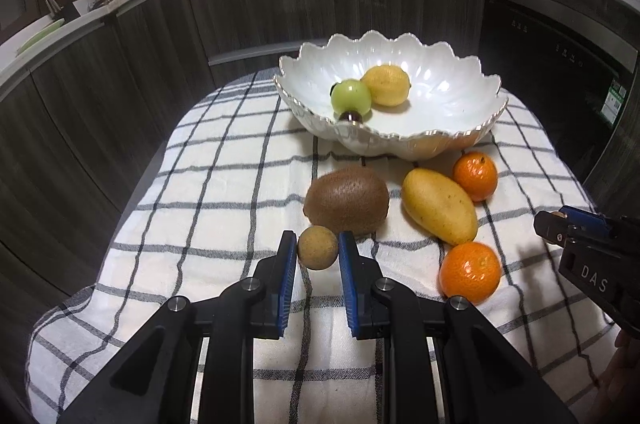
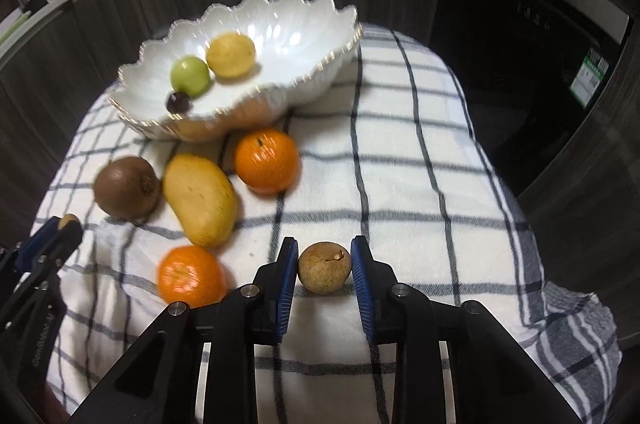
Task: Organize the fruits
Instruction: 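Lift and carry both small brown fruits over the bowl with both tools, then open left tool to drop its fruit in the bowl while right tool releases its fruit, then withdraw both open tools from the bowl, then move open left tool down around the brown kiwi, then close left tool on the kiwi while right tool closes on the yellow mango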
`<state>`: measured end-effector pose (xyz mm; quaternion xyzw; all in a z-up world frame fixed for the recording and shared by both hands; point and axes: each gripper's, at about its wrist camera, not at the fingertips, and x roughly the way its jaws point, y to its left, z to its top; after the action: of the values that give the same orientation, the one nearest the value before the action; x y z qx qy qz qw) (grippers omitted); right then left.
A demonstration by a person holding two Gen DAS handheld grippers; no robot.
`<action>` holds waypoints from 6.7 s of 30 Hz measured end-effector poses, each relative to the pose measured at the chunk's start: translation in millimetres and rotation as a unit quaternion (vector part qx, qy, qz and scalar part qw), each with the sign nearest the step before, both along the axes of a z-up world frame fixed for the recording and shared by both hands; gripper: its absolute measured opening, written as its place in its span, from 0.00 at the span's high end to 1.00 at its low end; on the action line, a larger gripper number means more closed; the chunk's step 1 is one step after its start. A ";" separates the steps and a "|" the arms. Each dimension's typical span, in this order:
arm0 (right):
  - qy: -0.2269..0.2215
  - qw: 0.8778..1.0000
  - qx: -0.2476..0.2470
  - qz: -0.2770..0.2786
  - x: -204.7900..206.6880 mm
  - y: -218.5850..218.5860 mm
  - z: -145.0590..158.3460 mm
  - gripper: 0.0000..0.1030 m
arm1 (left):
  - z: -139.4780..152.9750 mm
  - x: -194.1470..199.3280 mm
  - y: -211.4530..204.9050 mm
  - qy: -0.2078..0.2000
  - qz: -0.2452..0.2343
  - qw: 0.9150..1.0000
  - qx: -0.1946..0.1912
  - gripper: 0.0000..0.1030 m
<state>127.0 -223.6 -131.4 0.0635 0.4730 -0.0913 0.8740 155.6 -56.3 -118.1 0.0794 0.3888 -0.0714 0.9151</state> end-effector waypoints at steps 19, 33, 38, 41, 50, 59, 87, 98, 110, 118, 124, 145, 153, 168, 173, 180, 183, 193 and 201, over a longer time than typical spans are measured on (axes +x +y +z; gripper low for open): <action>-0.064 0.997 0.009 0.051 54.7 -0.9 83.4 0.72 | 77.5 67.1 -21.4 -0.037 -0.056 0.997 -0.037 0.78; -0.016 0.997 0.036 0.061 138.6 -14.5 67.7 0.72 | 63.6 143.0 -36.4 0.033 -0.086 0.995 -0.047 0.78; -0.005 0.997 0.042 0.066 154.8 -12.8 57.9 0.72 | 56.8 153.0 -34.6 0.047 -0.082 0.994 -0.047 0.78; 0.001 0.997 0.041 0.068 159.4 -11.1 52.6 0.72 | 52.4 157.4 -35.0 0.052 -0.082 0.994 -0.042 0.78; 0.016 0.997 0.045 0.065 162.9 -11.7 47.1 0.67 | 52.9 156.1 -32.9 0.048 -0.078 0.995 -0.031 0.59; -0.032 0.998 -0.011 0.045 150.0 -8.0 77.4 0.23 | 75.9 145.1 -21.2 0.007 -0.044 0.999 -0.005 0.30; -0.131 0.989 -0.060 0.021 57.6 10.0 153.3 0.17 | 129.7 56.9 5.9 -0.066 -0.005 0.998 0.002 0.08; -0.109 0.993 -0.050 0.006 38.0 8.8 124.0 0.17 | 96.0 46.2 7.2 -0.048 0.004 0.999 0.009 0.08; -0.073 0.996 -0.040 -0.011 35.9 -1.1 81.5 0.17 | 52.0 50.7 -6.2 -0.018 0.000 1.000 0.020 0.08; -0.052 0.998 -0.034 -0.017 39.1 -6.5 54.9 0.17 | 23.1 60.5 -15.3 0.009 -0.006 0.999 0.032 0.08; -0.033 0.999 -0.029 -0.019 42.8 -9.9 35.8 0.17 | 3.2 67.8 -20.7 0.028 -0.011 0.999 0.039 0.09; 0.000 1.000 -0.019 -0.019 52.6 -12.5 3.4 0.17 | -29.1 83.5 -29.1 0.069 -0.026 0.997 0.030 0.19; 0.004 1.000 -0.013 -0.024 52.7 -15.9 -0.3 0.17 | -32.2 82.5 -32.5 0.076 -0.042 0.996 0.014 0.38; -0.005 1.000 -0.007 -0.012 50.9 -9.1 7.3 0.17 | -11.6 73.6 -19.2 0.049 -0.036 0.998 0.010 0.40; -0.010 1.000 -0.003 0.004 50.7 0.6 13.9 0.17 | 2.7 67.0 -6.2 0.032 -0.028 0.999 0.013 0.40; 0.001 0.999 0.013 0.053 57.4 31.5 14.9 0.17 | 9.7 61.9 20.0 0.025 -0.002 1.000 0.014 0.40; 0.003 0.997 0.014 0.072 62.1 46.5 12.9 0.20 | 7.3 63.1 32.0 0.028 0.011 0.999 0.012 0.40; 0.047 0.995 0.027 0.078 75.9 59.5 -17.4 0.37 | 0.3 65.8 45.0 0.034 0.024 0.999 0.002 0.40; 0.060 0.994 0.042 0.079 84.8 61.4 -30.7 0.38 | -4.4 68.8 43.8 0.040 0.022 0.999 0.000 0.40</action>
<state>211.8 -162.3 -162.1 0.0571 0.5314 -0.0055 0.8452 224.4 -12.6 -122.5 0.0677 0.4268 -0.0543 0.9002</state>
